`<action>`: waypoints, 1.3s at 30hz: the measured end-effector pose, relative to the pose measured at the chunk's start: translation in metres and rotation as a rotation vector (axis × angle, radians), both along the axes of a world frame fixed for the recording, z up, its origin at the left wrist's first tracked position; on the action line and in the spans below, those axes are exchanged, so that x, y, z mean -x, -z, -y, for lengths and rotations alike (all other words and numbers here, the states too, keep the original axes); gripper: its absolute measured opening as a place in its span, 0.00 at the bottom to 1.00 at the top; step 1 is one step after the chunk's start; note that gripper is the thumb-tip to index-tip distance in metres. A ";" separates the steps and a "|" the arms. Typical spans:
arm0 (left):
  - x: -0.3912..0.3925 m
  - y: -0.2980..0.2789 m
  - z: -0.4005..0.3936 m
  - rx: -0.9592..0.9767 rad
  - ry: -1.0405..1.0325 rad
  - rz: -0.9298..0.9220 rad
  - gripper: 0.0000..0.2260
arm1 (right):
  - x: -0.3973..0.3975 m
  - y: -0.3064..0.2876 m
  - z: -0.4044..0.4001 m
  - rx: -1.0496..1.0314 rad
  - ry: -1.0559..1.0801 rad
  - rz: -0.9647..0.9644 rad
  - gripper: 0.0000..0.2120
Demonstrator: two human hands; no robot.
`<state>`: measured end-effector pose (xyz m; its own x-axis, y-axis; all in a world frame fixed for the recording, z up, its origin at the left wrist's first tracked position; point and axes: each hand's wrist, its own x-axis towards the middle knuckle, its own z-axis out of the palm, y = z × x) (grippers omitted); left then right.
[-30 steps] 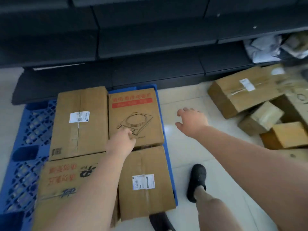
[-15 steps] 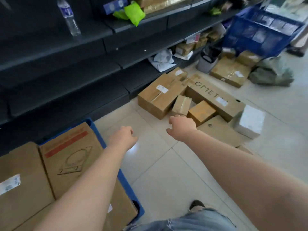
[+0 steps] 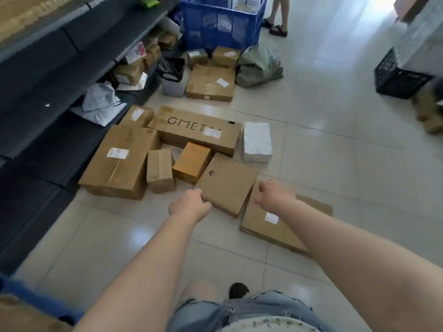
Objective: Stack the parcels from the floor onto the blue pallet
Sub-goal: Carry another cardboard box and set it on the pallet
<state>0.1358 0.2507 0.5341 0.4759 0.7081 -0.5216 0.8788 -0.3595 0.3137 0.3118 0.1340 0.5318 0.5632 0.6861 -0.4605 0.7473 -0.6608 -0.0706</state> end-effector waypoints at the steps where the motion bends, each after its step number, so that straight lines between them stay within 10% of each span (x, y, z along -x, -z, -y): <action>1: -0.015 0.001 0.000 0.008 0.035 -0.011 0.13 | -0.013 0.001 0.009 0.011 0.056 -0.006 0.18; 19: -0.235 0.134 -0.005 0.224 0.317 -0.191 0.11 | -0.169 0.106 0.107 0.159 0.796 -0.207 0.18; 39: -0.369 0.672 0.043 0.113 -0.379 -0.221 0.34 | -0.369 0.648 0.253 0.083 1.370 -0.233 0.53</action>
